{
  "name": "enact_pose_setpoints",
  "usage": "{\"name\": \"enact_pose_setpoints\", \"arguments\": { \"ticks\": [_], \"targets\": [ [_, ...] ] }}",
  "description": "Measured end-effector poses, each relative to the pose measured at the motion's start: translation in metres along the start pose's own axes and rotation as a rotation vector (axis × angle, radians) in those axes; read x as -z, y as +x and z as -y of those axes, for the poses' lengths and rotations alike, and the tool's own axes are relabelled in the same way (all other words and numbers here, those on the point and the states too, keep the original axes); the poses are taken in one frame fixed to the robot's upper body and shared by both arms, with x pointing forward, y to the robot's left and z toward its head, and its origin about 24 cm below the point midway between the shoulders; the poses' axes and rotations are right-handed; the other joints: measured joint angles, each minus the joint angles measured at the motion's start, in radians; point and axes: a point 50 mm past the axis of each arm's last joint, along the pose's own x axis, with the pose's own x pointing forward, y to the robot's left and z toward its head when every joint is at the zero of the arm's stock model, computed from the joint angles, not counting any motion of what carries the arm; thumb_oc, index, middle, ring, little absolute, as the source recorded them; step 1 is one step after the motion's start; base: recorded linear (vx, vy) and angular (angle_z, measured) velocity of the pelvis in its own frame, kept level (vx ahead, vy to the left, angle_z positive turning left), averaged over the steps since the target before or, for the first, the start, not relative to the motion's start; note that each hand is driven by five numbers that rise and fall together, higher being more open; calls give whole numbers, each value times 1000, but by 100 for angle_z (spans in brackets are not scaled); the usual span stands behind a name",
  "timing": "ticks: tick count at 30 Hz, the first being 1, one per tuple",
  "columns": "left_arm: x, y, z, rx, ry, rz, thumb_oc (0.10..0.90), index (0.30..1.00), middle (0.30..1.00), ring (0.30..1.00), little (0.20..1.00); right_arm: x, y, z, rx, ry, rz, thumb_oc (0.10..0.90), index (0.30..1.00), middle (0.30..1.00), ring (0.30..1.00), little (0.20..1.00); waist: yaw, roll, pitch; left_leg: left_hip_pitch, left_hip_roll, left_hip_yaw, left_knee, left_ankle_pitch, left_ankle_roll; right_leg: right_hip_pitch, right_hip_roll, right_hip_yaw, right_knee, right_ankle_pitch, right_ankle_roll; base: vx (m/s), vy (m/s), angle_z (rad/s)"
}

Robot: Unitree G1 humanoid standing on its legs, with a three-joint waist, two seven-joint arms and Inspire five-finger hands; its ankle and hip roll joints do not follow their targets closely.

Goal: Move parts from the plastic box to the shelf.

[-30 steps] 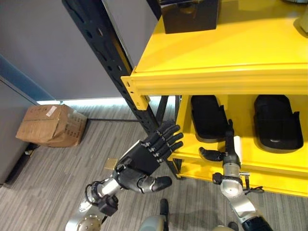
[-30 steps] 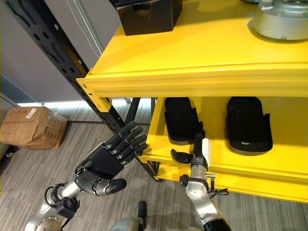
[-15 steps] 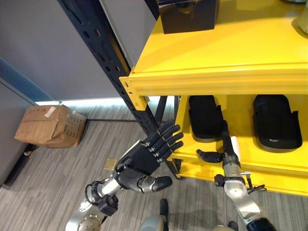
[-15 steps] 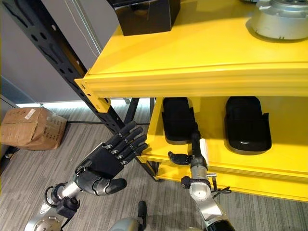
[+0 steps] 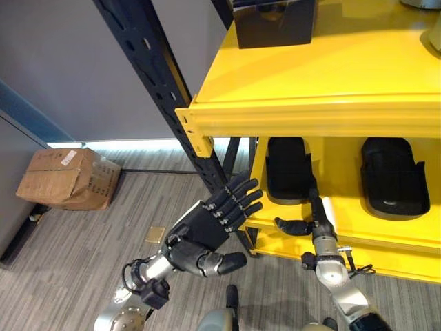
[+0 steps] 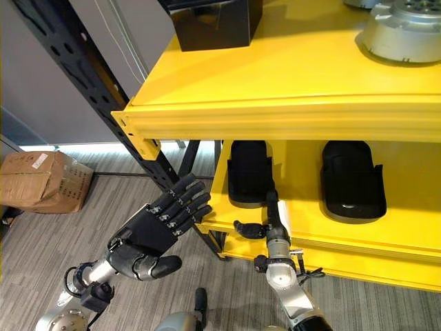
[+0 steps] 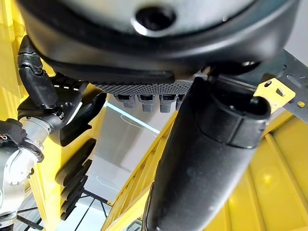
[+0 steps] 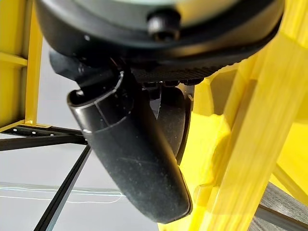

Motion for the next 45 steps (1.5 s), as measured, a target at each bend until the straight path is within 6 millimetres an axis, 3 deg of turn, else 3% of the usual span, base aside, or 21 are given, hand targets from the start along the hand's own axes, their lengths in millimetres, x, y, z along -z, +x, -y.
{"name": "enact_pose_setpoints", "arguments": {
  "ticks": [21, 26, 34, 45],
  "targets": [
    [-1, 1, 0, 5, 2, 1, 900, 1000, 1000, 1000, 1000, -6, -1, 3, 32, -60, 66, 900, 1000, 1000, 1000, 1000, -5, 6, -4, -13, 0, 3, 2, 2, 1, -21, -1, 8, 10, 1, -1, 0, 7, 0],
    [-1, 1, 0, 4, 2, 2, 900, 1000, 1000, 1000, 1000, -18, -6, 3, -16, -29, 124, 900, 1000, 1000, 1000, 1000, -9, 7, -4, -13, 1, 6, 2, 1, 2, -24, -1, 10, 10, 1, -1, 0, 0, 0],
    [0, 1, 0, 4, 1, 2, 900, 1000, 1000, 1000, 1000, -19, -7, 2, -109, -17, 126, 900, 1000, 1000, 1000, 1000, -9, 8, -4, -19, 1, 6, 1, 2, 1, -31, -1, 11, 11, 1, -1, -13, -6, 0],
    [-1, 1, 0, 5, 2, 2, 900, 1000, 1000, 1000, 1000, -23, -7, 6, -28, -53, 165, 900, 1000, 1000, 1000, 1000, -10, 7, -4, -19, 1, 7, 1, 2, 1, -31, -1, 11, 10, 1, -1, 0, 0, 0]
  ]
}}
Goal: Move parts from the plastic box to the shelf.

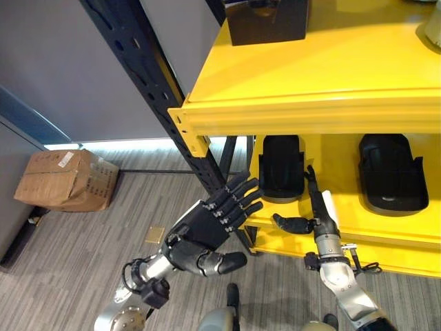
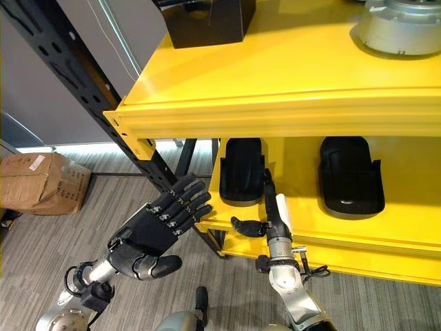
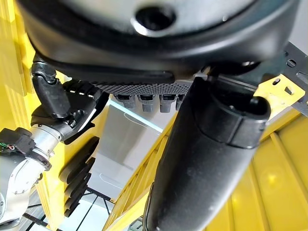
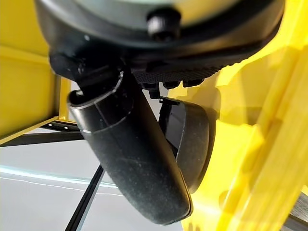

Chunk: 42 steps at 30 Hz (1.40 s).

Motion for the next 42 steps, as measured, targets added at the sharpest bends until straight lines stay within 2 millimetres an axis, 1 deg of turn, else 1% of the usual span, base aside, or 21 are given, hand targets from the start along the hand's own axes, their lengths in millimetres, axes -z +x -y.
{"name": "enact_pose_setpoints", "arguments": {
  "ticks": [2, 4, 6, 11, 14, 18, 21, 24, 25, 26, 27, 29, 30, 33, 34, 35, 36, 37, 39, 40, 42],
  "targets": [
    [0, 0, 0, 0, 0, 1, 900, 1000, 1000, 1000, 1000, -5, 0, 1, 25, -26, 34, 900, 1000, 1000, 1000, 1000, -2, 0, 0, 0, 0, 1, -1, 0, 0, 0, 0, 0, -1, 0, 0, 0, 0, 0],
    [0, 0, 0, -2, 1, 1, 900, 1000, 1000, 1000, 1000, -18, 2, 5, 87, -46, 109, 900, 1000, 1000, 1000, 1000, -7, 0, 0, 0, 0, 1, -1, 0, 0, 0, 0, 1, -1, 0, 0, -10, 15, 0],
    [0, 0, 0, -2, 1, 1, 900, 1000, 1000, 1000, 1000, -22, 2, 7, 107, -45, 135, 900, 1000, 1000, 1000, 1000, -14, 0, 0, 0, 0, 2, -2, 0, 0, 0, 0, 1, -1, 0, 0, -13, 17, 0],
    [-1, 0, 0, -4, 5, 6, 900, 1000, 1000, 1000, 1000, -42, 5, 19, 159, -7, 244, 900, 1000, 1000, 1000, 1000, -22, 0, 0, 7, 1, 16, -3, -1, 2, -4, 0, 15, -3, 3, 1, -14, 13, -7],
    [-1, 0, 0, -4, 8, 9, 900, 1000, 1000, 1000, 1000, -58, 3, 19, 108, 15, 338, 900, 1000, 1000, 1000, 1000, -22, 1, 0, 6, 1, 18, -4, -1, 2, -6, 0, 18, -6, 6, 4, -8, 4, -2],
    [-2, 0, 0, -4, 19, 21, 900, 1000, 1000, 1000, 1000, -79, -3, 12, 28, 55, 458, 900, 1000, 1000, 1000, 1000, -21, 1, -1, 7, 1, 20, -5, -1, 2, -5, 0, 19, -10, 8, 2, 0, 0, 0],
    [-2, 0, 0, -5, 18, 22, 900, 1000, 1000, 1000, 1000, -87, -5, 12, 2, 65, 504, 900, 1000, 1000, 1000, 1000, -22, 0, -1, 7, 1, 22, -5, -1, 2, -4, 1, 20, -15, 12, 2, 0, 0, 0],
    [-2, 0, 0, -5, 15, 21, 900, 1000, 1000, 1000, 1000, -86, -5, 11, -15, 65, 490, 900, 1000, 1000, 1000, 1000, -23, -5, -4, 8, 2, 24, -4, -1, 2, -3, 2, 22, -18, 15, 0, -21, -24, -2],
    [-2, 0, 0, -5, 8, 21, 900, 1000, 1000, 1000, 1000, -83, -5, 12, -21, 64, 469, 900, 1000, 1000, 1000, 1000, -32, -13, -5, 8, 4, 25, -5, -1, 1, -4, 4, 23, -19, 17, 1, -57, -78, -5],
    [0, -4, 1, -14, -56, 41, 900, 1000, 1000, 1000, 1000, -72, -8, 12, -46, 80, 391, 900, 1000, 1000, 1000, 1000, -39, -36, -19, 8, 13, 28, -8, 0, 0, -3, 15, 23, -30, 24, 2, -72, -85, -10],
    [2, -7, 1, -22, -79, 44, 900, 1000, 1000, 1000, 1000, -56, -17, 15, -58, 92, 290, 900, 1000, 1000, 1000, 1000, -45, -69, -35, 11, 25, 35, -16, 1, -3, -4, 28, 25, -48, 29, -3, -106, -106, -19],
    [3, -10, 2, -26, -83, 41, 900, 1000, 1000, 1000, 1000, -39, -29, 21, -47, 92, 182, 900, 1000, 1000, 1000, 1000, -51, -103, -47, 21, 36, 56, -25, 2, -4, -4, 41, 44, -74, 44, -9, -74, -52, -32],
    [3, -11, 2, -21, -80, 43, 900, 1000, 1000, 1000, 1000, -32, -34, 26, -36, 86, 143, 900, 1000, 1000, 1000, 1000, -54, -115, -49, 26, 38, 68, -26, -1, -6, 0, 44, 53, -87, 51, -9, -69, -30, -32],
    [2, -14, 2, -8, -70, 49, 900, 1000, 1000, 1000, 1000, -21, -40, 43, 20, 77, 75, 900, 1000, 1000, 1000, 1000, -100, -140, -54, 38, 42, 98, -42, 4, -12, 1, 51, 78, -138, 91, -5, -109, -46, -42],
    [1, -15, 0, -18, -50, 66, 900, 1000, 1000, 1000, 1000, -19, -40, 56, 82, 59, 69, 900, 1000, 1000, 1000, 1000, -112, -153, -57, 44, 51, 138, -42, 3, -13, 3, 59, 112, -186, 127, -7, -100, -29, -59],
    [0, -15, -1, -21, -43, 70, 900, 1000, 1000, 1000, 1000, -19, -38, 62, 116, 50, 75, 900, 1000, 1000, 1000, 1000, -132, -155, -58, 43, 53, 141, -43, 3, -13, 8, 63, 117, -209, 142, -8, -98, -30, -50],
    [0, -15, -2, -20, -42, 71, 900, 1000, 1000, 1000, 1000, -20, -38, 65, 133, 45, 77, 900, 1000, 1000, 1000, 1000, -139, -155, -58, 43, 53, 142, -43, 2, -13, 11, 64, 118, -219, 148, -7, -61, -18, -33],
    [-2, -12, -3, -10, -27, 84, 900, 1000, 1000, 1000, 1000, -20, -35, 84, 219, 26, 80, 900, 1000, 1000, 1000, 1000, -163, -154, -58, 51, 60, 167, -46, -5, -10, 12, 69, 138, -245, 171, -10, -59, -22, -31],
    [-3, -11, -3, -8, -31, 94, 900, 1000, 1000, 1000, 1000, -18, -37, 89, 256, 55, 63, 900, 1000, 1000, 1000, 1000, -171, -155, -59, 67, 67, 181, -47, -14, -21, 15, 76, 150, -245, 170, -11, -40, -20, -28],
    [-4, -12, -3, -11, -41, 108, 900, 1000, 1000, 1000, 1000, -17, -37, 91, 266, 72, 52, 900, 1000, 1000, 1000, 1000, -165, -155, -59, 73, 71, 187, -47, -14, -21, 17, 78, 157, -245, 168, -11, -29, -25, -18],
    [-8, -14, -5, -21, -28, 121, 900, 1000, 1000, 1000, 1000, -12, -41, 99, 306, 123, 16, 900, 1000, 1000, 1000, 1000, -172, -153, -60, 75, 72, 190, -47, -14, -21, 17, 79, 161, -245, 170, -12, -24, -31, -8]
  ]
}}
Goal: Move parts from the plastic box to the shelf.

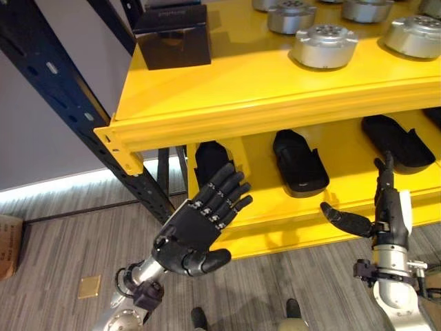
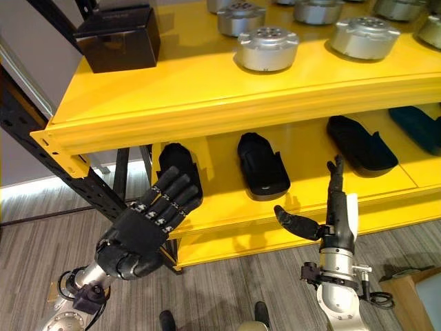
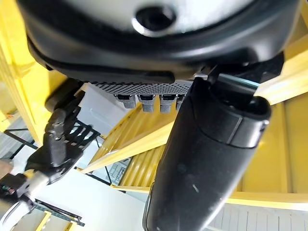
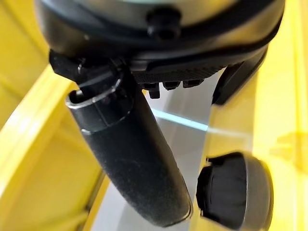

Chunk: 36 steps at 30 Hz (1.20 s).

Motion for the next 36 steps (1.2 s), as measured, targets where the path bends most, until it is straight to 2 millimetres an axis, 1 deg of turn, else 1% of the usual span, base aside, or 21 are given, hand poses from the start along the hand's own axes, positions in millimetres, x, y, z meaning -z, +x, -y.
{"name": "enact_pose_setpoints", "arguments": {
  "ticks": [2, 5, 9, 11, 15, 36],
  "targets": [
    [-5, -4, -2, -20, 20, 10, 900, 1000, 1000, 1000, 1000, 2, -1, 3, 21, 50, -28, 900, 1000, 1000, 1000, 1000, -11, 0, -2, 0, 0, 1, 0, 0, 0, 0, 0, 1, 0, 2, 0, -21, -34, 0],
    [-8, -6, -3, -29, 31, 15, 900, 1000, 1000, 1000, 1000, 3, 0, 2, 0, 82, -37, 900, 1000, 1000, 1000, 1000, -9, 2, -14, 1, 2, 0, 0, 1, 1, 0, 1, 1, 0, 3, 0, -3, -26, 0],
    [-12, -7, -4, -38, 48, 22, 900, 1000, 1000, 1000, 1000, 3, 1, 0, -41, 116, -45, 900, 1000, 1000, 1000, 1000, 0, 3, -49, 3, 2, 0, 0, 1, 2, 2, 2, 1, 0, 8, -2, -3, -47, 0],
    [-16, -8, -5, -45, 64, 30, 900, 1000, 1000, 1000, 1000, 3, 1, -1, -55, 118, -44, 900, 1000, 1000, 1000, 1000, 3, 2, -57, 4, 4, 0, 0, 6, 8, 3, 4, 0, 0, 8, -3, 0, -17, 0],
    [-22, -12, -7, -66, 86, 40, 900, 1000, 1000, 1000, 1000, 3, 0, -4, -93, 122, -50, 900, 1000, 1000, 1000, 1000, 18, 1, -60, 6, 14, -1, 0, 5, 5, 6, 15, -1, 0, 6, -3, -5, -26, 0],
    [-20, -13, -6, -88, 62, 21, 900, 1000, 1000, 1000, 1000, 6, -2, -9, -132, 120, -79, 900, 1000, 1000, 1000, 1000, 22, -7, -66, 17, 14, -3, 0, 1, 0, 18, 15, -1, -6, 0, -5, 0, 0, 0]
  ]
}}
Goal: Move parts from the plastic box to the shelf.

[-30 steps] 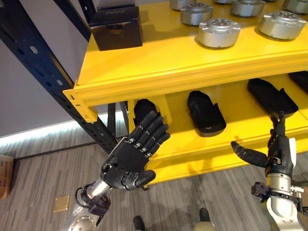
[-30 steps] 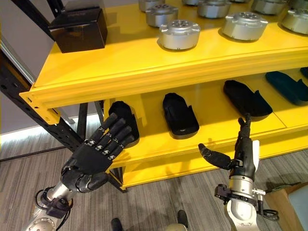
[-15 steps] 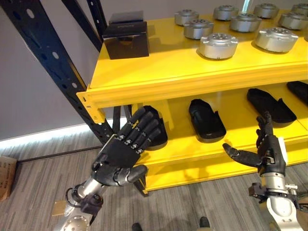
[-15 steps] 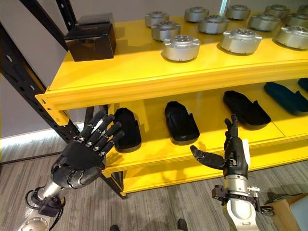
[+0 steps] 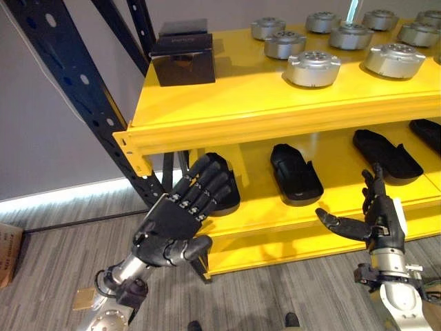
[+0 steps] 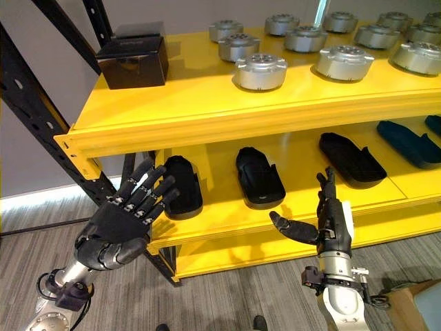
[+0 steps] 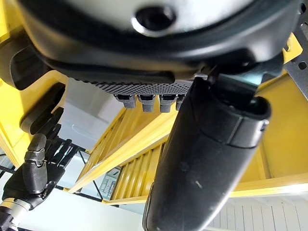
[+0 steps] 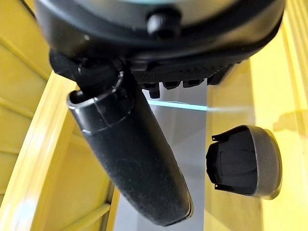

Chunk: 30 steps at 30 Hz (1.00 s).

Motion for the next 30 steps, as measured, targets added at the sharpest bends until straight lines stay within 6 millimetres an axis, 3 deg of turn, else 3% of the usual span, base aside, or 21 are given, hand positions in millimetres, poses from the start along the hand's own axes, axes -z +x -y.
{"name": "enact_pose_setpoints", "arguments": {
  "ticks": [17, 20, 23, 27, 30],
  "targets": [
    [2, -2, 1, 19, -18, -18, 900, 1000, 1000, 1000, 1000, 3, -1, -5, -69, -52, -19, 900, 1000, 1000, 1000, 1000, 3, 1, 0, -1, 0, -1, 0, 0, 0, 0, 0, 0, 0, 0, 0, 8, -22, 0],
    [3, -3, 2, 19, -30, -30, 900, 1000, 1000, 1000, 1000, 8, -3, -3, -77, -157, -62, 900, 1000, 1000, 1000, 1000, 3, 2, -2, 0, 1, -5, 0, 0, 0, 2, 1, -2, 6, -1, 0, 22, -168, 2],
    [4, -6, 3, 31, -33, -37, 900, 1000, 1000, 1000, 1000, 18, -2, 5, -142, -440, -112, 900, 1000, 1000, 1000, 1000, 2, 5, -5, 0, 11, -5, 0, -1, -1, 1, 11, -3, 0, -1, -2, 37, -165, -2],
    [0, -17, 2, 3, -39, -21, 900, 1000, 1000, 1000, 1000, 19, 3, 18, -189, -667, -139, 900, 1000, 1000, 1000, 1000, 1, 20, -13, -3, 45, -6, 0, -1, -1, -4, 45, -3, 1, -3, -16, 20, -196, -5],
    [-1, -20, 2, -9, -30, -11, 900, 1000, 1000, 1000, 1000, 18, 5, 22, -197, -716, -134, 900, 1000, 1000, 1000, 1000, -2, 34, -15, -16, 67, -25, 0, -2, 0, -7, 70, -9, 8, -6, -26, 10, -160, 6]
  ]
}}
